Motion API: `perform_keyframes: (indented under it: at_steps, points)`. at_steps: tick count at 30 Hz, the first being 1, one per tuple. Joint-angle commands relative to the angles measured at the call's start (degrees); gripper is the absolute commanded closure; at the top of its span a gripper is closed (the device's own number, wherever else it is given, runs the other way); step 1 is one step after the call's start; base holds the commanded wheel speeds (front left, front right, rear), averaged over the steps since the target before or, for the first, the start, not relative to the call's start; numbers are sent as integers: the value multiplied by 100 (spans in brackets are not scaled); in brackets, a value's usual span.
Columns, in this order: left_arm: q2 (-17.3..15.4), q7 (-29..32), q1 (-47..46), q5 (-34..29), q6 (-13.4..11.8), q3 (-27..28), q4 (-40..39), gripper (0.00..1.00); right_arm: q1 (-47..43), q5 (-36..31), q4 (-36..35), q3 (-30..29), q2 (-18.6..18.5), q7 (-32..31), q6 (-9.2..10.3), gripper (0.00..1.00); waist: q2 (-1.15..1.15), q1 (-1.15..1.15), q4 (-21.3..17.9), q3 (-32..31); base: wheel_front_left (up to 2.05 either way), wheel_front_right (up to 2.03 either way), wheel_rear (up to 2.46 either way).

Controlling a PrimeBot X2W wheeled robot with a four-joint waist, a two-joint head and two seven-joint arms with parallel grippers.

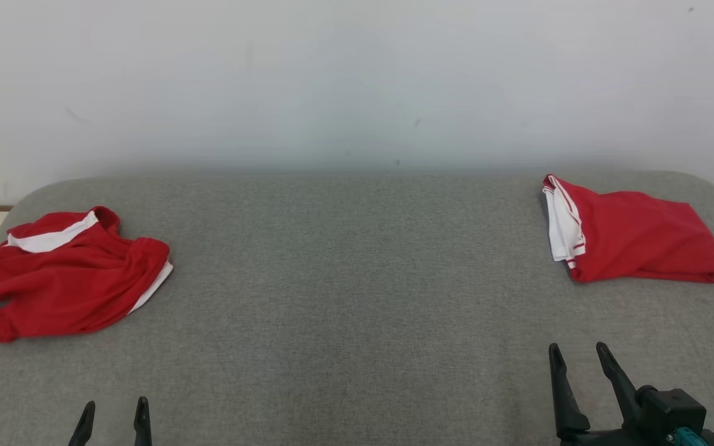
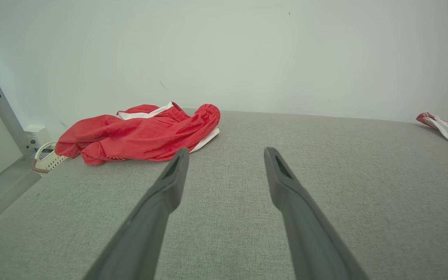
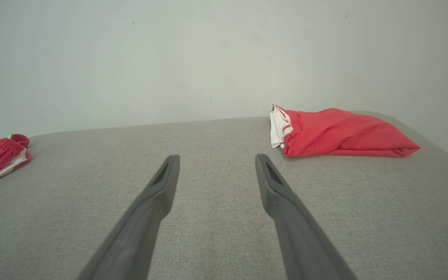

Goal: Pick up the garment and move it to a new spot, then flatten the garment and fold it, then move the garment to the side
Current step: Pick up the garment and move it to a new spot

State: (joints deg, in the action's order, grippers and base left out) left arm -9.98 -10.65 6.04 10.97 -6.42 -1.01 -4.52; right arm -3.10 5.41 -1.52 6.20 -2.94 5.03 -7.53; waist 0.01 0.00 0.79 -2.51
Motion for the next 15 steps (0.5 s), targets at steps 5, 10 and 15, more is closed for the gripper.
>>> perform_keyframes:
  at_steps: [5,10,15]
  points:
    - [-52,17,114,20,-48,-8,-3,0,-52,49,35,22,10,12,7,0,-1,0,305,-17,0,0,0]
    - [-73,65,134,16,-71,-25,-34,0,-92,92,72,41,10,33,8,0,-1,0,673,-27,0,0,0]
    - [-126,134,185,16,-96,-24,-73,0,-127,154,114,61,9,62,8,0,-1,0,1115,-53,0,0,0]
